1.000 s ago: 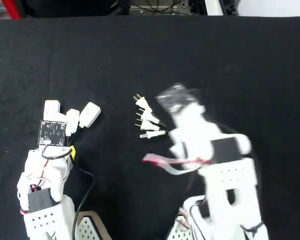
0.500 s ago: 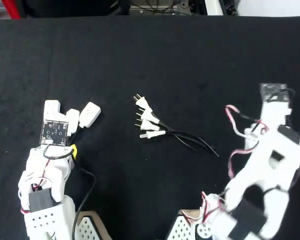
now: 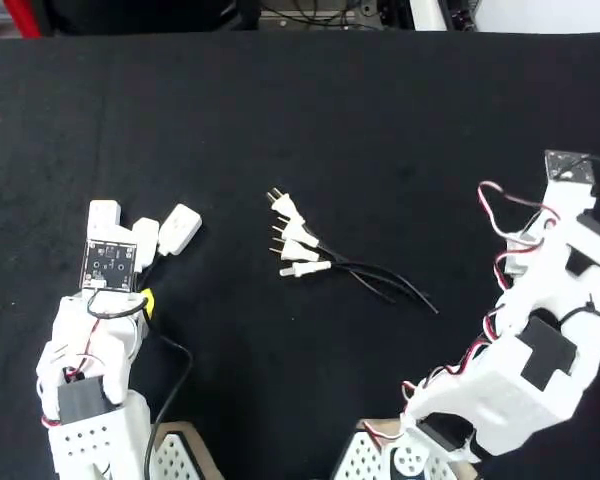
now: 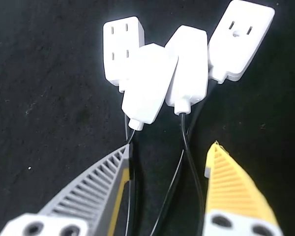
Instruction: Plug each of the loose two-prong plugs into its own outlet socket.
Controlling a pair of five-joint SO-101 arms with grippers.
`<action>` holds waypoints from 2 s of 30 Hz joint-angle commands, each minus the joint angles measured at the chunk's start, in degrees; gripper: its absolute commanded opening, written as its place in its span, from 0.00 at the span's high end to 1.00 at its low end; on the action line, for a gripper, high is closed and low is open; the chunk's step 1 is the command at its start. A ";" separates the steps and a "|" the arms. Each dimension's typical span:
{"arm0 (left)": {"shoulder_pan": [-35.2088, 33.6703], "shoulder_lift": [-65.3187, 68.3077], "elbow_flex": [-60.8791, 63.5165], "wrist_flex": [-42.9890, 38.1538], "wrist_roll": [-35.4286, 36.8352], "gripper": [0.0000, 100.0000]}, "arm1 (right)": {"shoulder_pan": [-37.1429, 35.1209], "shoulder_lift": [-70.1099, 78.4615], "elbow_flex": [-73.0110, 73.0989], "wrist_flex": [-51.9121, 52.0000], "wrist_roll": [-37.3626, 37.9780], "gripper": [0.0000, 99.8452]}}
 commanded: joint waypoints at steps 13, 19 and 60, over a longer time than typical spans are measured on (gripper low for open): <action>0.40 -0.53 1.10 -1.14 -0.62 0.75 | -13.27 -5.85 -22.02 40.18 -23.21 0.89; 0.40 -0.53 1.10 -0.97 -0.62 0.75 | -31.74 -2.95 -23.87 46.95 -42.90 0.92; 0.57 -0.35 1.19 -0.88 -0.70 0.75 | -59.34 14.46 -30.73 45.80 -76.48 0.86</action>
